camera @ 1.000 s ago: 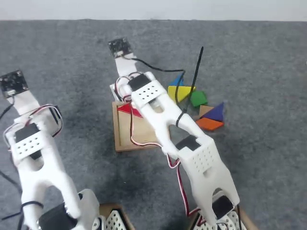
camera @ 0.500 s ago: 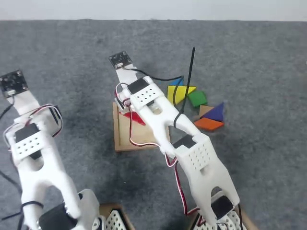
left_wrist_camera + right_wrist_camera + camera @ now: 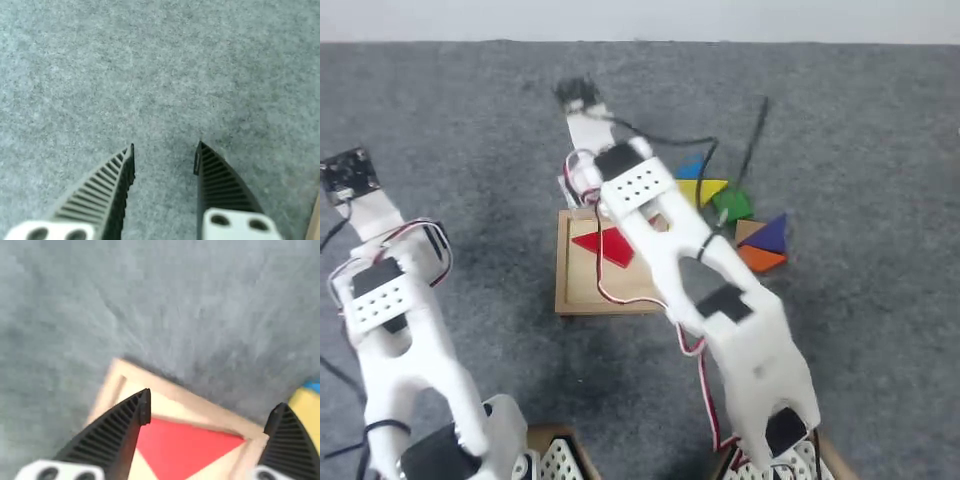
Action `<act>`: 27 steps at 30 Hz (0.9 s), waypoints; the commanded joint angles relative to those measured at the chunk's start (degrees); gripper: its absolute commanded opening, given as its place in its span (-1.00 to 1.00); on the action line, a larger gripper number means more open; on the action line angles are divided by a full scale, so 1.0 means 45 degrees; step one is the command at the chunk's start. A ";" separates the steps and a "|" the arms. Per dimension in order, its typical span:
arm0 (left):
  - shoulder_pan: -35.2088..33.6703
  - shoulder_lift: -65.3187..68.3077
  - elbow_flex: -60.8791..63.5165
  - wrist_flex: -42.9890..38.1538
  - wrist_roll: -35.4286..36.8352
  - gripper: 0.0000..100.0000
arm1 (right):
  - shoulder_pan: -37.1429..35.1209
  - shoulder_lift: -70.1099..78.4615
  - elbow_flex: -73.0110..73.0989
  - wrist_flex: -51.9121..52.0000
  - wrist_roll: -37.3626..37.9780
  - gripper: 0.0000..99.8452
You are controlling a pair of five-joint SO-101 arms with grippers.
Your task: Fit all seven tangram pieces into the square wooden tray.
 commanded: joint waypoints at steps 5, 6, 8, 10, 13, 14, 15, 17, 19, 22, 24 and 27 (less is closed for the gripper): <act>0.0234 -0.0410 -0.0029 -0.0215 0.0137 -0.60 | 0.0518 -0.2901 0.1465 0.3096 0.2188 -0.26; 0.0254 -0.0410 -0.0010 -0.0234 0.0137 -0.60 | 0.0518 -0.2901 0.2422 0.2667 0.2325 -0.26; 0.0274 -0.0410 0.0068 -0.0254 0.0117 -0.60 | 0.0400 -0.3096 0.4474 0.1201 0.2403 -0.26; 0.0274 -0.0410 0.0088 -0.0254 0.0117 -0.60 | 0.0205 -0.3370 0.6173 -0.0322 0.2305 -0.26; 0.0254 -0.0410 0.0088 -0.0254 0.0078 -0.60 | 0.0068 -0.3858 0.8479 -0.2901 0.1719 -0.26; 0.0274 -0.0410 0.0088 -0.0254 0.0078 -0.60 | -0.0029 -0.3937 0.8928 -0.3507 0.1641 -0.26; 0.0274 -0.0410 0.0088 -0.0254 0.0078 -0.60 | -0.0107 -0.3995 0.9241 -0.3819 0.1602 -0.26; 0.0274 -0.0410 0.0088 -0.0254 0.0078 -0.60 | -0.0186 -0.4015 0.9416 -0.3878 0.1621 -0.26; 0.0274 -0.0410 0.0088 -0.0254 0.0078 -0.60 | -0.0205 -0.3995 0.9436 -0.3917 0.1602 -0.26; 0.0274 -0.0410 0.0088 -0.0254 0.0098 -0.60 | -0.0264 -0.3995 0.9455 -0.3937 0.1582 -0.26; 0.0274 -0.0410 0.0088 -0.0254 0.0098 -0.60 | -0.0283 -0.3976 0.9455 -0.3976 0.1563 -0.26; 0.0274 -0.0410 0.0088 -0.0234 0.0098 -0.60 | -0.0205 -0.3643 0.9123 -0.4015 0.1563 -0.26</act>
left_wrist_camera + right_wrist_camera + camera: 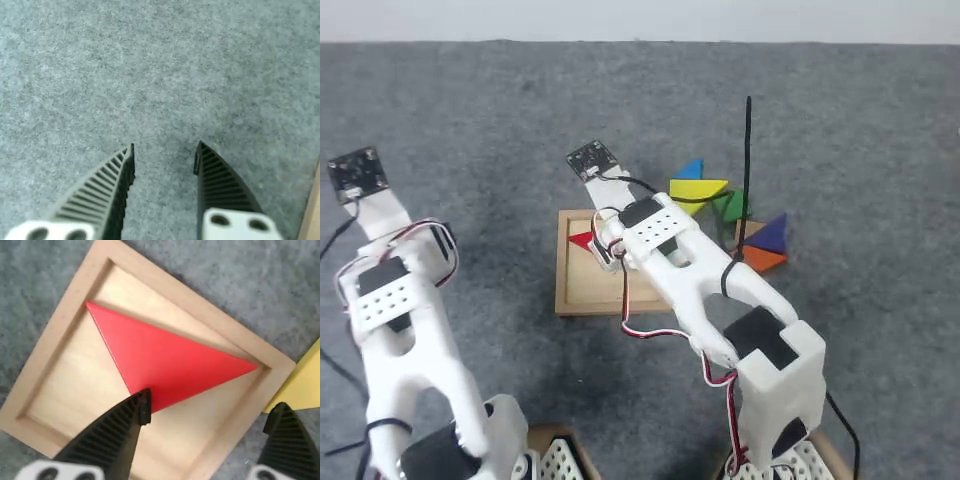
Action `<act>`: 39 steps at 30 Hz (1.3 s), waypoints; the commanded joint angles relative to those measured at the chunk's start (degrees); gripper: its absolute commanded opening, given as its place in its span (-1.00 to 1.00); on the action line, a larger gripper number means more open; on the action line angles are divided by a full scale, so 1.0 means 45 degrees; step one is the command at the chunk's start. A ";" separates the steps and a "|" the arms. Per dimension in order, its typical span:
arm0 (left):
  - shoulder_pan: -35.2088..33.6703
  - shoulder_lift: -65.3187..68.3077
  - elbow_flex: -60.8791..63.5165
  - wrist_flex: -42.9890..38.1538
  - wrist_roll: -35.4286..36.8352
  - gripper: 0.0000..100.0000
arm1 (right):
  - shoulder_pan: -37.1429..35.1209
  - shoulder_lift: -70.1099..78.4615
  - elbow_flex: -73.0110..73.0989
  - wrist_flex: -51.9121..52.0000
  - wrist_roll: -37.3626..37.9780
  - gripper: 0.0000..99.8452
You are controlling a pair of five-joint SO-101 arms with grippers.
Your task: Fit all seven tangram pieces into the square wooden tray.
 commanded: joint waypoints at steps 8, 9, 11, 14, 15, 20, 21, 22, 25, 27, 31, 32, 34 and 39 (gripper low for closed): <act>0.0078 -0.0410 -0.0088 -0.0195 0.0117 -0.60 | 0.0928 0.1846 -0.2852 0.0088 -0.0117 -0.26; 0.0078 -0.0410 -0.0088 -0.0195 0.0117 -0.60 | 0.1006 0.2002 -0.3126 0.0303 -0.0117 -0.26; 0.0078 -0.0430 -0.0088 -0.0195 0.0117 -0.60 | 0.1143 0.2120 -0.3536 0.0635 -0.0137 -0.26; 0.0078 -0.0449 -0.0088 -0.0195 0.0117 -0.60 | 0.1201 0.1885 -0.3751 0.0889 -0.0156 -0.26; 0.0078 -0.0469 -0.0088 -0.0176 0.0117 -0.60 | 0.1201 0.1651 -0.3751 0.0889 -0.0293 -0.26; 0.0469 -0.0547 -0.0654 0.0996 0.0137 -0.60 | 0.1123 -0.0479 -0.3673 0.1592 -0.0508 -0.26; 0.0625 -0.0547 -0.0947 0.1504 0.0137 -0.60 | 0.1123 -0.0987 -0.3653 0.1827 -0.0508 -0.26; 0.0821 -0.0645 -0.1299 0.2051 0.0137 -0.60 | 0.1123 -0.1514 -0.3497 0.1963 -0.0449 -0.26; 0.1582 -0.1368 -0.2295 0.3556 0.0137 -0.60 | 0.1182 -0.3389 -0.2755 0.2315 -0.0371 -0.26; 0.2344 -0.2149 -0.2862 0.4435 0.0137 -0.60 | 0.1221 -0.4796 -0.1973 0.2549 -0.0039 -0.26; 0.4200 -0.3536 -0.3507 0.5587 0.0156 -0.60 | 0.1709 -0.7258 0.0176 0.2706 0.1582 -0.26; 0.4532 -0.3673 -0.3565 0.5744 0.0215 -0.60 | 0.2002 -0.7726 0.0762 0.2706 0.2090 -0.26; 0.4864 -0.3673 -0.3507 0.5880 0.0781 -0.60 | 0.2725 -0.8567 0.1836 0.2706 0.3106 -0.26; 0.4845 -0.2930 -0.2510 0.4943 0.1270 -0.60 | 0.6320 -1.0208 0.2911 0.2960 0.3595 -0.26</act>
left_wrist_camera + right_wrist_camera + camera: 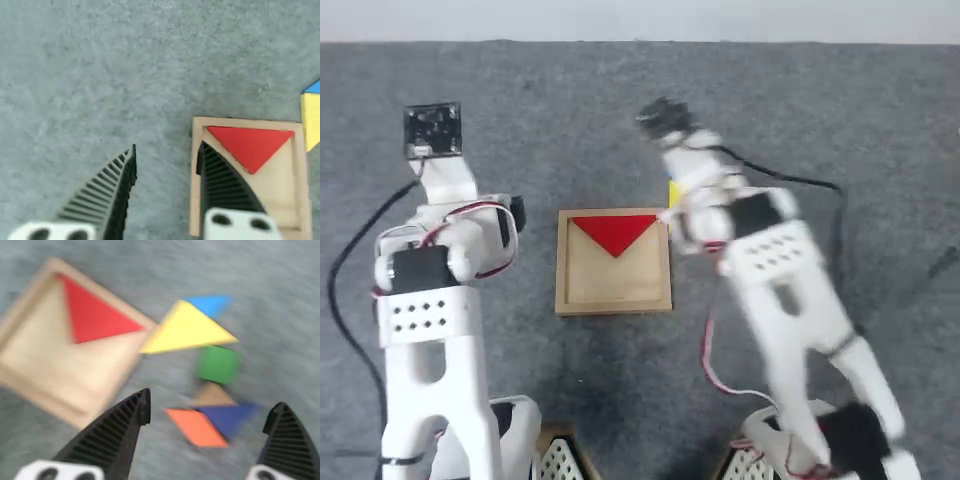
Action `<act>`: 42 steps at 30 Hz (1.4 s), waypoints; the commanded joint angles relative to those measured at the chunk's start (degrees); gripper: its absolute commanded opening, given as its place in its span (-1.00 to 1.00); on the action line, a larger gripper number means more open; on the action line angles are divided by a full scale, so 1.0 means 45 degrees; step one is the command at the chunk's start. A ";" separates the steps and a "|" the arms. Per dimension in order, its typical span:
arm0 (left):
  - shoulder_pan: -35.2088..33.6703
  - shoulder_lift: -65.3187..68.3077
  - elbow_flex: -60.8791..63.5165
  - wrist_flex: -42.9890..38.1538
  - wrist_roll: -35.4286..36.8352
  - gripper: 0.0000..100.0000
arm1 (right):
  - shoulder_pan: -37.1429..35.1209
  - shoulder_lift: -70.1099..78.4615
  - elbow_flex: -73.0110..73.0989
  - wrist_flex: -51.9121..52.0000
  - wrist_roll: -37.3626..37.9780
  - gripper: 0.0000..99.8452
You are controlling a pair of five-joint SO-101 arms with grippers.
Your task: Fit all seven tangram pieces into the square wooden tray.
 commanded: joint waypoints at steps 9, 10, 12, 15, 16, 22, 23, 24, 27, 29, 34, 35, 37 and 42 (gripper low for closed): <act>0.1407 0.2012 0.0791 -0.3028 0.0430 -0.60 | 0.3292 -0.0049 0.2129 -0.3214 -0.1895 -0.26; 0.1543 0.2286 0.0791 -0.3106 0.0606 -0.60 | 0.2784 0.0205 0.2149 -0.3624 -0.2090 -0.26; 0.1524 0.2794 0.0733 -0.3204 0.0860 -0.60 | 0.1866 0.0850 0.1973 -0.4425 -0.2716 -0.26; 0.0840 0.3204 0.0694 -0.3516 0.0860 -0.60 | 0.1221 0.2393 0.1270 -0.5753 -0.4786 -0.26; 0.0606 0.3302 0.0772 -0.3673 0.0879 -0.60 | 0.1143 0.3038 0.0957 -0.6242 -0.5451 -0.26; 0.0449 0.3282 0.1299 -0.3849 0.0879 -0.60 | 0.0205 0.7023 -0.1797 -0.7101 -0.7932 -0.26; 0.0606 0.3302 0.1377 -0.3849 0.0879 -0.60 | -0.0029 0.7531 -0.2208 -0.7101 -0.8010 -0.26; 0.0723 0.3263 0.1495 -0.3849 0.0879 -0.60 | -0.0244 0.7980 -0.2676 -0.7101 -0.8049 -0.26; 0.1074 0.3243 0.1690 -0.3849 0.0879 -0.60 | -0.0889 0.9192 -0.3849 -0.7101 -0.8068 -0.26; 0.1114 0.3243 0.1768 -0.3849 0.0879 -0.60 | -0.1162 0.9817 -0.4552 -0.7101 -0.8068 -0.26; 0.1016 0.3243 0.1788 -0.3810 0.0860 -0.60 | -0.1299 1.1106 -0.5802 -0.7082 -0.8068 -0.26; 0.1016 0.3243 0.1788 -0.3790 0.0860 -0.60 | -0.1260 1.1360 -0.5939 -0.6886 -0.8068 -0.26; 0.1016 0.3243 0.1788 -0.3770 0.0860 -0.60 | -0.1026 1.1770 -0.6349 -0.6027 -0.8127 -0.26; 0.0996 0.3243 0.1788 -0.3751 0.0879 -0.60 | -0.0088 1.2845 -0.7814 -0.3800 -1.0139 -0.26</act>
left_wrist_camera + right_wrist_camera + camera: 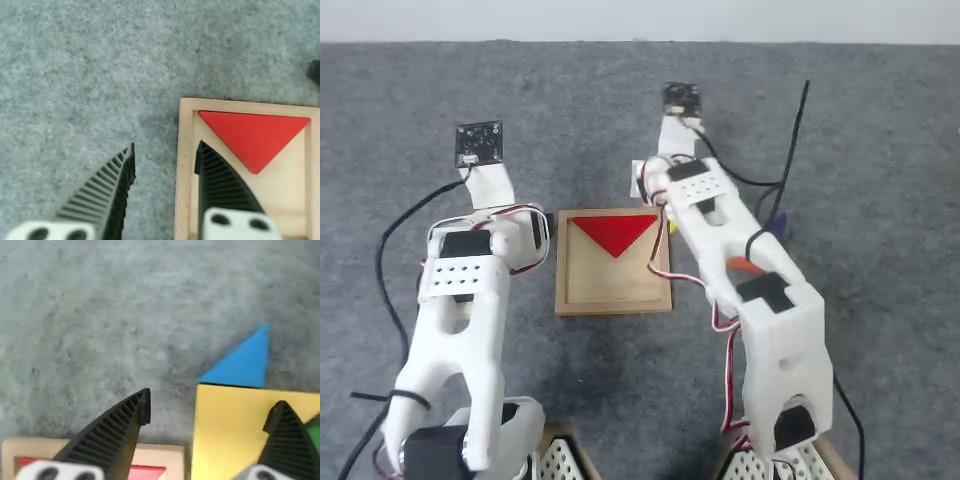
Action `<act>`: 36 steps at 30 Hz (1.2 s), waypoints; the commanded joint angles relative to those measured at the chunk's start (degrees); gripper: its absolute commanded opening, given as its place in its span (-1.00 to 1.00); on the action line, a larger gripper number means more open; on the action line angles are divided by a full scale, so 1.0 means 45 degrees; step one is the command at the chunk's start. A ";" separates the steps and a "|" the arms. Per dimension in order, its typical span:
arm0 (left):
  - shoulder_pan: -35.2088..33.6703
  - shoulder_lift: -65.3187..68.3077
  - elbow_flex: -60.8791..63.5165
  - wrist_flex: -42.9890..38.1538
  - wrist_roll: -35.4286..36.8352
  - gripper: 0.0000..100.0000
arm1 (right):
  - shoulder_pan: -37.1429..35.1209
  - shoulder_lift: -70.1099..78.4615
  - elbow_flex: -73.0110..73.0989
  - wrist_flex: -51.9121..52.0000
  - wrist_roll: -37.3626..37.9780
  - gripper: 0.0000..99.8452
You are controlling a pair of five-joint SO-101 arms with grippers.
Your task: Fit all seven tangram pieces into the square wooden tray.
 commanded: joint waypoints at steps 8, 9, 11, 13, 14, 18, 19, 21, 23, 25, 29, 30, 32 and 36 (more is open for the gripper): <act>0.0020 -0.0137 0.0029 -0.0176 0.0117 -0.60 | 0.1612 0.1260 -0.2247 0.4933 -0.2012 -0.26; 0.0020 -0.0137 0.0029 -0.0195 0.0117 -0.60 | 0.1592 0.1260 -0.2247 0.5421 -0.1973 -0.26; 0.0020 -0.0137 0.0010 -0.0195 0.0117 -0.60 | 0.1573 0.1260 -0.2247 0.6046 -0.1954 -0.26; 0.0020 -0.0137 0.0010 -0.0195 0.0117 -0.60 | 0.1631 0.1260 -0.2247 0.6242 -0.1993 -0.29; 0.0020 -0.0137 0.0010 -0.0195 0.0117 -0.60 | 0.1631 0.1260 -0.2247 0.6300 -0.2012 -0.35; 0.0020 -0.0137 0.0029 -0.0215 0.0117 -0.60 | 0.1514 0.1338 -0.2227 0.6320 -0.1915 -0.74; 0.0020 -0.0137 0.0029 -0.0215 0.0117 -0.60 | 0.1514 0.1358 -0.2208 0.6437 -0.1915 -0.77; 0.0020 -0.0137 0.0029 -0.0215 0.0117 -0.60 | 0.1514 0.1319 -0.2208 0.6847 -0.1993 -0.84; 0.0020 -0.0137 0.0029 -0.0215 0.0117 -0.60 | 0.1514 0.1241 -0.2247 0.7160 -0.1993 -0.91; 0.0020 -0.0137 0.0049 -0.0215 0.0098 -0.60 | 0.1534 0.1182 -0.2305 0.7375 -0.1934 -1.00; 0.0020 -0.0137 0.0068 -0.0215 0.0078 -0.60 | 0.1514 0.0264 -0.2462 0.7785 -0.1895 -0.99; 0.0020 -0.0137 0.0068 -0.0215 0.0078 -0.60 | 0.1514 -0.0186 -0.2383 0.7805 -0.1895 -0.99; 0.0020 -0.0137 0.0088 -0.0215 0.0078 -0.60 | 0.1553 -0.1123 -0.2208 0.8020 -0.1915 -0.99; 0.0020 -0.0137 0.0088 -0.0215 0.0078 -0.60 | 0.1534 -0.3448 -0.1114 0.8176 -0.1582 -0.99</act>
